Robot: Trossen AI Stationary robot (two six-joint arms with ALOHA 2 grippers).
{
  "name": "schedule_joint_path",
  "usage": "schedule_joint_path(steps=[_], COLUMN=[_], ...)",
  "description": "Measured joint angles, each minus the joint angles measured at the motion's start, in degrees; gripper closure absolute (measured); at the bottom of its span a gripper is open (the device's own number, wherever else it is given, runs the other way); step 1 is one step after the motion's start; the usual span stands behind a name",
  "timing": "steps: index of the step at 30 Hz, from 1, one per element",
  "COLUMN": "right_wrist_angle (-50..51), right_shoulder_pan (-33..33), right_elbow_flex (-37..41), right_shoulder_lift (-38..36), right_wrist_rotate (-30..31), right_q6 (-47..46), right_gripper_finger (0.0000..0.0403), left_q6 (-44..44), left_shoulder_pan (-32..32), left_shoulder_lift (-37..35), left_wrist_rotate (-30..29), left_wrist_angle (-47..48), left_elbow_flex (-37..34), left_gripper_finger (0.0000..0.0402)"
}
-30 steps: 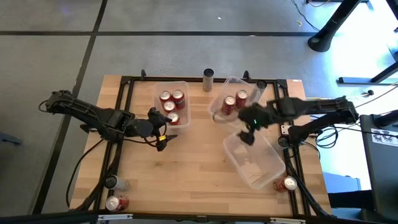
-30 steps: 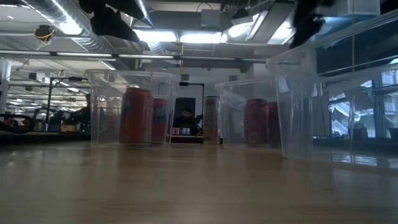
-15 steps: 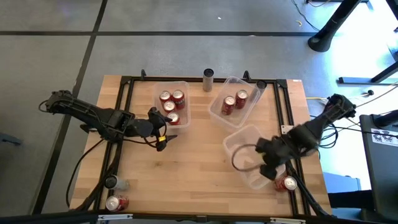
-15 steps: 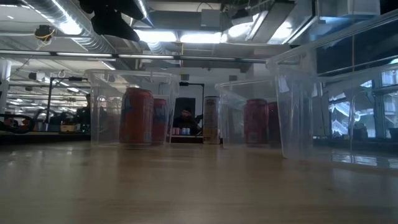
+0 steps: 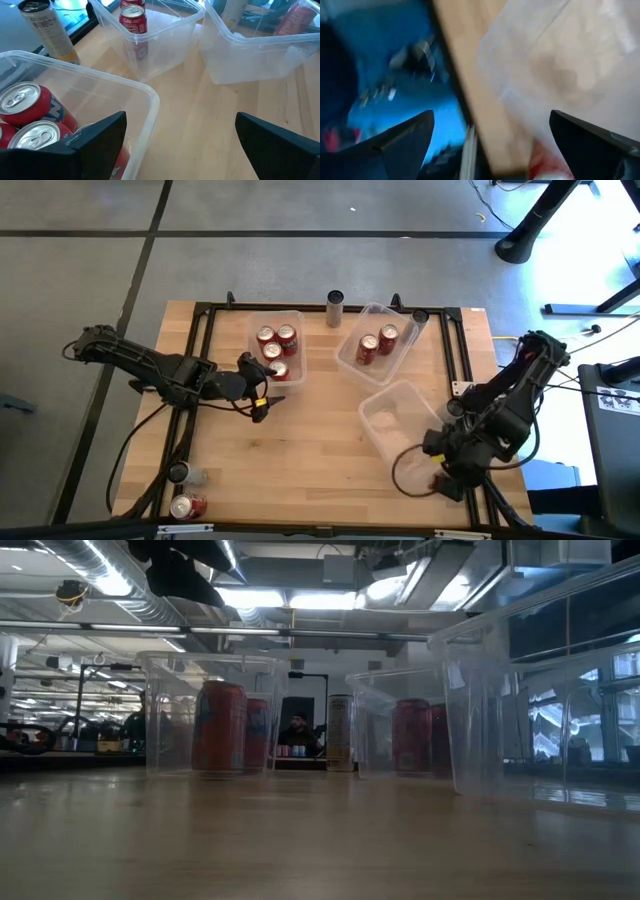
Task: Sort soda cans
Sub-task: Put the red-white soda can into the top right transparent bin
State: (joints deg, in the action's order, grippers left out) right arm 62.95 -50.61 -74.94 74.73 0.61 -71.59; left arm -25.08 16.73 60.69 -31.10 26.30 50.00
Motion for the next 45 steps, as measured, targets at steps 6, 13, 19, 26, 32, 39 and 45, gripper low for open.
schedule_joint_path(steps=[6,13,19,26,32,39,45], right_wrist_angle=[3.18,9.52,12.41,11.51,7.77,2.77,-0.21], right_shoulder_pan=[-1.72,-11.48,-16.25,-18.09,-18.06,-18.06,-18.06], right_elbow_flex=[0.0,1.94,4.3,8.79,12.33,15.87,18.05], right_shoulder_lift=[-0.16,-0.1,-0.1,-0.08,-0.09,-0.08,-0.06], right_wrist_rotate=[-9.76,-8.32,-2.9,-2.72,-2.7,-3.8,-4.19], right_q6=[-1.72,-9.55,-18.27,-19.57,-19.47,-19.54,-19.69], right_gripper_finger=[0.001,0.001,0.001,0.001,0.001,0.001,0.001], left_q6=[0.0,-0.66,-0.57,-0.46,-0.53,-0.52,-0.73], left_shoulder_pan=[-0.02,-0.02,-0.02,-0.02,-0.02,-0.02,-0.01], left_shoulder_lift=[0.0,0.04,0.2,0.2,0.2,0.22,0.22], left_wrist_rotate=[-1.78,-2.01,-2.01,-2.02,-2.02,-2.01,-2.01], left_wrist_angle=[-0.01,-0.02,-0.04,0.0,-0.02,-0.02,-0.02], left_elbow_flex=[0.0,0.0,0.0,0.0,0.0,0.0,0.0], left_gripper_finger=[0.0039,0.0039,0.0039,0.0039,0.0039,0.0039,0.0039])
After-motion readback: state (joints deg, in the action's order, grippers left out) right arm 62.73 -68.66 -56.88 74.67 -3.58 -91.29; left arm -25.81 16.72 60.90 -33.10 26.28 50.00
